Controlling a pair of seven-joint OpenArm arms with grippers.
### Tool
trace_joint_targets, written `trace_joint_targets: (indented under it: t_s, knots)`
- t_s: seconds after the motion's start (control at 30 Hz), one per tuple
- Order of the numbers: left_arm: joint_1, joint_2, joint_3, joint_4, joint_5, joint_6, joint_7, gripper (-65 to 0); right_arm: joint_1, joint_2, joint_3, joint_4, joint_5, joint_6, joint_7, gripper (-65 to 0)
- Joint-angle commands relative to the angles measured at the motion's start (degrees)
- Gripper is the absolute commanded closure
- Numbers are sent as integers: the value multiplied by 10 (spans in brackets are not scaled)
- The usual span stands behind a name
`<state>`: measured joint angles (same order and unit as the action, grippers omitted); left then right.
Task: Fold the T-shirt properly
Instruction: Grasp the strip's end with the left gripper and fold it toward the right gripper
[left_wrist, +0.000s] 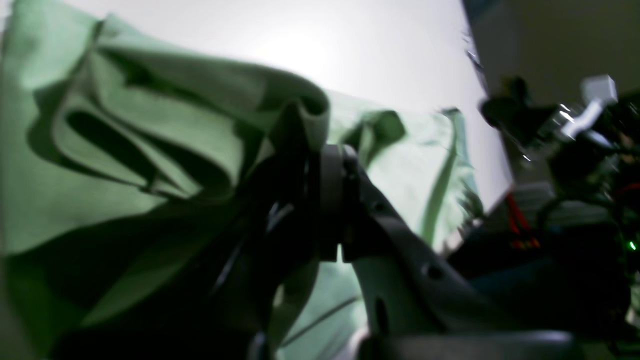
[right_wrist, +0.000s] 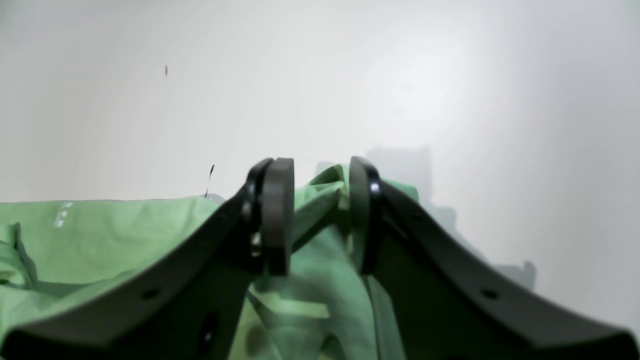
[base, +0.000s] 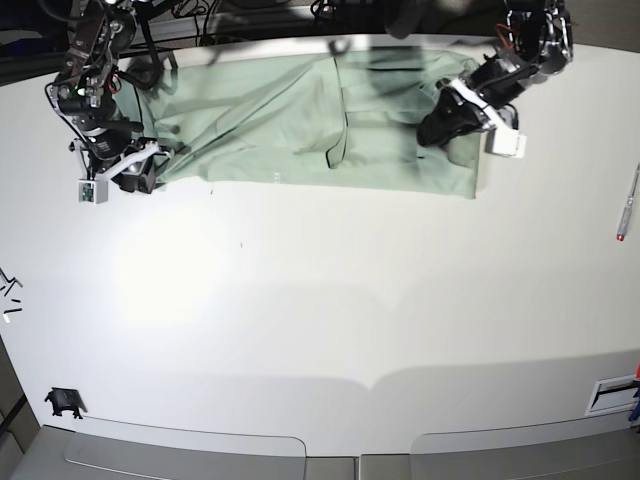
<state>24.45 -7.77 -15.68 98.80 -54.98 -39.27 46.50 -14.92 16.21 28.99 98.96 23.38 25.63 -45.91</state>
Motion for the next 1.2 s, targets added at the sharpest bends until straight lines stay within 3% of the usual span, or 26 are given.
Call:
trace_joint_targets:
  t_s: [0.0, 0.27, 0.47, 0.67, 0.97, 1.0, 1.07, 1.1, 1.17]
  knots:
    - [0, 2, 9, 14, -14, -7, -9, 0, 6, 9, 3, 9, 6, 0, 14, -173]
    - [-2, 42, 87, 14, 6, -7, -9, 0, 7, 9, 3, 9, 7, 0, 14, -173]
    - [-28, 44, 130, 14, 12, -7, -9, 0, 8, 9, 3, 9, 12, 0, 13, -173]
    - [-53, 62, 136, 14, 59, -7, -9, 0, 8, 9, 3, 9, 26, 0, 10, -173]
    - [-54, 81, 136, 14, 61, -7, 17, 0, 9, 9, 3, 9, 42, 1, 9, -174]
    - [-54, 81, 136, 14, 59, -7, 17, -35, 9, 9, 3, 9, 42, 1, 9, -174]
    - [-56, 81, 136, 14, 59, -7, 17, -213, 9, 9, 3, 9, 43, 1, 9, -174]
    - [-56, 81, 136, 14, 58, -7, 17, -270, 9, 9, 3, 9, 43, 1, 9, -174]
    - [-56, 80, 136, 21, 33, -7, 17, -299, 9, 9, 3, 9, 43, 1, 9, -174]
